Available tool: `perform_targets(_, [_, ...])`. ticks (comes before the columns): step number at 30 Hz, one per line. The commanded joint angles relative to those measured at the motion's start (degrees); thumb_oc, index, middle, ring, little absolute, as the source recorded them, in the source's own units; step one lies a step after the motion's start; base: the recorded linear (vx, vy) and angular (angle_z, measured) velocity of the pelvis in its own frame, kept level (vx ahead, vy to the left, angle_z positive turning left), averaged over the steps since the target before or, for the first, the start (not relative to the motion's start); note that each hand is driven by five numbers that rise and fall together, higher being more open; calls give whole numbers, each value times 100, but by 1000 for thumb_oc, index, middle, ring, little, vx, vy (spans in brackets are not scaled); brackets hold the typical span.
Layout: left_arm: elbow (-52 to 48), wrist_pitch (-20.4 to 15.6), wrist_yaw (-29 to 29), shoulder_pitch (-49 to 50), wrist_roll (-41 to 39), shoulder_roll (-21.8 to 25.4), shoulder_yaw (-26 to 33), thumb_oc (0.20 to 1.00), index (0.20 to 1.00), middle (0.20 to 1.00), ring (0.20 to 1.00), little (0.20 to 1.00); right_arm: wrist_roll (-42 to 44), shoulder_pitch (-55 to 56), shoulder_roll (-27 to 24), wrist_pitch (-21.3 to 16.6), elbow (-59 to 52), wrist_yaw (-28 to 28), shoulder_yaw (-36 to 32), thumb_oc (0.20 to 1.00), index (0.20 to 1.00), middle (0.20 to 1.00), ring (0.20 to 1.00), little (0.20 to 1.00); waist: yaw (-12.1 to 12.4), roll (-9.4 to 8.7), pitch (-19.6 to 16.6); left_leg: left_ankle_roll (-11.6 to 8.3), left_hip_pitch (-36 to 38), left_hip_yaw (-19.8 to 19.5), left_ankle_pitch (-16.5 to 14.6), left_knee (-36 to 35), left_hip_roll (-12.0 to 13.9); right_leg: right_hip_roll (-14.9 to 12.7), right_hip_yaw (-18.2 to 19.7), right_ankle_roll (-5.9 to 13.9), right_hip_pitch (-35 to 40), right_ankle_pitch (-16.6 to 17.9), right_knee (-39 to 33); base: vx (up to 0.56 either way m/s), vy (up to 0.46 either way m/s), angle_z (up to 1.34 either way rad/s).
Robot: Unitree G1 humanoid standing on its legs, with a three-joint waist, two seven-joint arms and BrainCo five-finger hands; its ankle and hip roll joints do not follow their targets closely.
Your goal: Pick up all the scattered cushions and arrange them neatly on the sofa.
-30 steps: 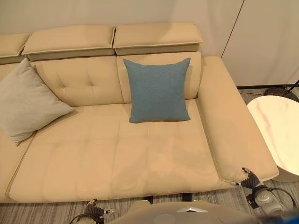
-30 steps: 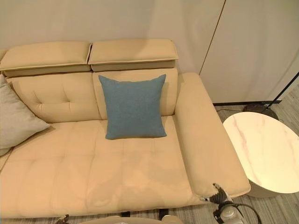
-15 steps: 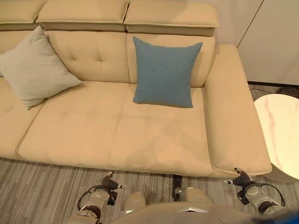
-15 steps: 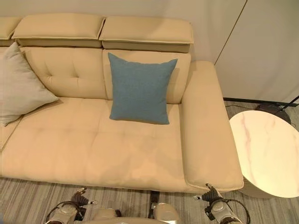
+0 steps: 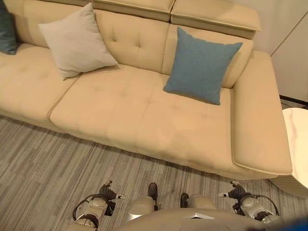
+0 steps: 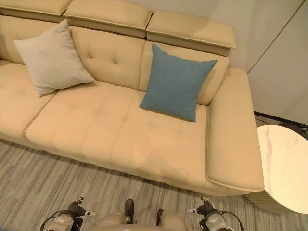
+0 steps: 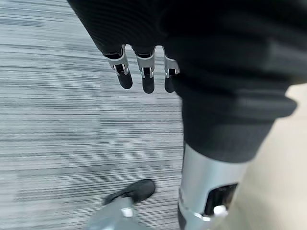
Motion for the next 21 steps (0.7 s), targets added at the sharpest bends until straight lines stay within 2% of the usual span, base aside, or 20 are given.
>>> perform_targets(1, [-93, -115, 146, -299, 64, 139, 146, 1000, 1000, 1000, 1000, 1000, -14, 118, -210, -28, -38, -124, 178, 1000, 1000, 1000, 1000, 1000, -160, -341, -199, -299, -419, -222, -415, 330, -75, -46, 96, 253, -151, 478, -587, -108, -151, 61])
perform_targets(4, [-83, -118, 208, -374, -1, 54, 87, 1000, 1000, 1000, 1000, 1000, 58, 82, -293, -7, -9, -187, 146, 1000, 1000, 1000, 1000, 1000, -161, -345, -2, -444, -864, -225, -260, 660, -56, -29, -110, 187, -93, 549, -865, -216, -163, 77])
perform_targets(5, [-82, -111, 217, -393, -32, 9, 72, 1000, 1000, 1000, 1000, 1000, 58, 91, -299, 10, 37, -193, 137, 1000, 1000, 1000, 1000, 1000, -191, -351, 21, -439, -909, -68, -309, 793, -28, -67, -208, 178, -125, 571, -860, -143, -56, 120])
perform_targets(6, [-82, -111, 217, -393, -32, 9, 72, 1000, 1000, 1000, 1000, 1000, 58, 91, -299, 10, 37, -193, 137, 1000, 1000, 1000, 1000, 1000, -191, -351, 21, -439, -909, -68, -309, 793, -28, -67, -208, 178, -125, 571, -860, -153, -58, 117])
perform_targets(7, [-38, -80, 189, -323, -30, -41, 117, 1000, 1000, 1000, 1000, 1000, 64, 147, -305, 44, 157, -196, 48, 1000, 1000, 1000, 1000, 1000, -259, -412, -2, -363, -747, 289, -665, 1157, 40, -188, -462, 143, -139, 659, -862, -99, -46, 74])
perform_targets(9, [2, -59, 176, -268, -61, -67, 167, 1000, 1000, 1000, 1000, 1000, 106, 215, -286, 46, 176, -178, -33, 1000, 1000, 1000, 1000, 1000, -327, -471, -46, -319, -572, 470, -874, 1319, 82, -281, -593, 130, -150, 687, -854, -71, -26, 68])
perform_targets(11, [5, -45, 150, -253, -85, -96, 167, 1000, 1000, 1000, 1000, 1000, 172, 295, -240, 62, 228, -141, -106, 1000, 1000, 1000, 1000, 1000, -416, -466, -95, -314, -241, 780, -1048, 1286, 232, -325, -814, 125, -107, 685, -862, -13, 26, 87])
perform_targets(14, [-34, -19, 110, -203, -95, -105, 133, 1000, 1000, 1000, 1000, 1000, 213, 370, -191, 92, 293, -106, -146, 1000, 1000, 1000, 1000, 1000, -531, -382, -237, -392, 81, 1194, -976, 921, 372, -369, -1197, 178, -110, 702, -902, 22, 78, 101])
perform_targets(17, [-32, 4, 93, -191, -82, -90, 157, 1000, 1000, 1000, 1000, 1000, 206, 284, -155, 114, 288, -123, -97, 1000, 1000, 1000, 1000, 1000, -511, -382, -257, -402, 204, 1111, -931, 579, 291, -401, -1262, 225, -61, 748, -913, 26, 113, 65])
perform_targets(21, [77, 18, 148, -127, -91, -6, 312, 1000, 1000, 1000, 1000, 1000, 74, 131, -33, 121, 134, -156, 111, 1000, 1000, 1000, 1000, 1000, -383, -445, -202, -297, 281, 938, -929, 336, 125, -500, -1230, 330, -128, 814, -755, -17, 188, -4])
